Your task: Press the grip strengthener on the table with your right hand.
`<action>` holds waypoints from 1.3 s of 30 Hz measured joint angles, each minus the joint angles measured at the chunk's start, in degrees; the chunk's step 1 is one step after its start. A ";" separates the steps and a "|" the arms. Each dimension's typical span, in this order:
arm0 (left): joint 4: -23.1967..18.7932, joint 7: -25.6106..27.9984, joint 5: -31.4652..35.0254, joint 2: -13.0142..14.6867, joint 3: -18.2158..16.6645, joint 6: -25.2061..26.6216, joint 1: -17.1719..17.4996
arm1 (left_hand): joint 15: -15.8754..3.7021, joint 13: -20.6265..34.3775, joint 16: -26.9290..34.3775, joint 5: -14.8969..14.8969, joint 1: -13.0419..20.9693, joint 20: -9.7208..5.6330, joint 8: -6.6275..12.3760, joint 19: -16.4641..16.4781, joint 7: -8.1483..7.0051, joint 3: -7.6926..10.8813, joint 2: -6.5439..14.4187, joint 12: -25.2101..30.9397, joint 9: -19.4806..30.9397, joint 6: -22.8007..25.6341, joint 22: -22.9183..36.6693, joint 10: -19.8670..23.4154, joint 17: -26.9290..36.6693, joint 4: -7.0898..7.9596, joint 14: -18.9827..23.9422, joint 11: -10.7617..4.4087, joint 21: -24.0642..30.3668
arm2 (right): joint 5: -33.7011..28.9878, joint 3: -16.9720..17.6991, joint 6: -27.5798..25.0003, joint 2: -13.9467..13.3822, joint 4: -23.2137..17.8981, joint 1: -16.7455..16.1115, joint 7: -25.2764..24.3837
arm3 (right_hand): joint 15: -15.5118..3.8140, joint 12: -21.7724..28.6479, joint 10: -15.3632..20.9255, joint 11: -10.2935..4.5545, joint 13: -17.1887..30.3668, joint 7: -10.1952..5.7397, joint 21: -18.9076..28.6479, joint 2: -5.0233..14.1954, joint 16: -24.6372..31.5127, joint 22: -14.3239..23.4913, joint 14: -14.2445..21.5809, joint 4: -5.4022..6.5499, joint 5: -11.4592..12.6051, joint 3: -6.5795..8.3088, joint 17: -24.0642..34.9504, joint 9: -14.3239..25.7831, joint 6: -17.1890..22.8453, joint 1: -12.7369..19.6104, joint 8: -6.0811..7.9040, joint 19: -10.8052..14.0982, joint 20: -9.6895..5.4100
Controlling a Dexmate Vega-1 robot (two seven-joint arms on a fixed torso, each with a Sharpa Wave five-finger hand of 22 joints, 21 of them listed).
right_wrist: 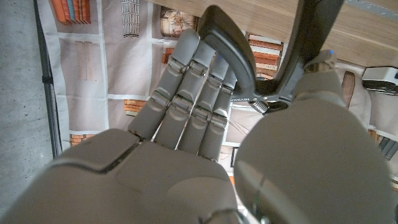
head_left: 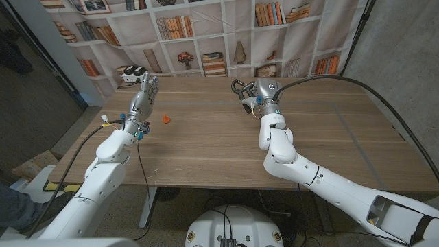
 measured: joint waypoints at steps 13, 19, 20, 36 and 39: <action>-0.97 0.86 0.11 0.17 -0.09 0.77 0.66 | 0.00 0.00 0.00 0.00 0.75 0.00 0.00 0.00 0.00 0.00 -0.31 0.00 0.00 0.00 0.00 0.00 0.00 0.00 0.00 0.00 0.00 | -0.32 -0.14 0.10 -0.31 0.01 0.62 0.13 | -1.14 -0.92 -1.00 -1.00 0.25 -0.77 0.00 1.20 -1.55 -1.12 -1.14 0.57 0.00 -0.57 -0.18 0.08 -1.26 -1.20 -1.28 -2.07 0.42; -1.42 1.21 0.22 0.32 -0.16 1.17 0.91 | 0.00 0.00 0.00 0.00 0.74 0.00 0.00 0.00 0.00 -0.16 -0.30 0.00 0.00 0.00 0.00 0.00 0.00 -0.16 0.00 0.00 0.00 | -0.54 -0.14 0.12 -0.50 0.08 0.85 0.49 | -2.96 -1.73 -2.57 -0.85 0.96 -0.73 0.00 1.96 -3.74 -1.98 -2.96 0.57 0.00 -0.58 -0.15 0.27 -2.94 -1.95 -2.12 -4.53 1.26; -1.45 1.21 0.23 0.34 -0.16 1.19 0.91 | 0.00 0.00 0.00 0.00 0.74 0.00 0.00 0.00 0.00 -0.16 -0.30 0.00 0.00 0.00 0.00 0.00 0.00 -0.16 0.00 0.00 0.00 | -0.63 -0.14 0.12 -0.51 0.09 0.88 0.62 | -3.16 -1.95 -2.74 -0.84 0.96 -0.67 0.00 1.96 -4.00 -2.10 -3.16 0.73 0.00 -0.74 -0.21 0.28 -3.19 -1.96 -2.36 -4.92 1.21; -1.77 1.22 0.41 0.65 -0.06 1.39 1.06 | 0.00 0.00 0.00 0.00 1.12 0.00 0.00 0.00 0.00 -0.16 0.11 0.00 0.00 0.00 0.00 0.00 0.00 -0.16 0.00 0.00 0.00 | -2.58 -1.27 -1.30 -0.79 0.19 1.72 2.97 | -5.03 -3.38 -4.93 -0.11 0.81 -0.05 -0.72 3.45 -6.57 -2.92 -5.46 0.98 0.03 -0.98 -0.81 0.32 -5.25 -3.45 -3.44 -8.81 2.49; -1.77 1.20 0.43 0.66 -0.05 1.39 1.06 | 0.00 0.00 0.00 0.00 0.68 0.00 0.00 0.00 0.00 -0.16 0.55 0.00 0.00 0.00 0.00 0.00 0.00 -0.16 0.00 0.00 0.00 | -2.90 -1.40 -1.48 -0.79 0.22 1.82 3.31 | -5.03 -3.39 -5.03 -0.02 0.81 0.03 -0.72 3.61 -6.59 -2.92 -5.64 0.97 0.17 -0.98 -0.82 0.31 -5.34 -3.61 -3.45 -8.81 2.49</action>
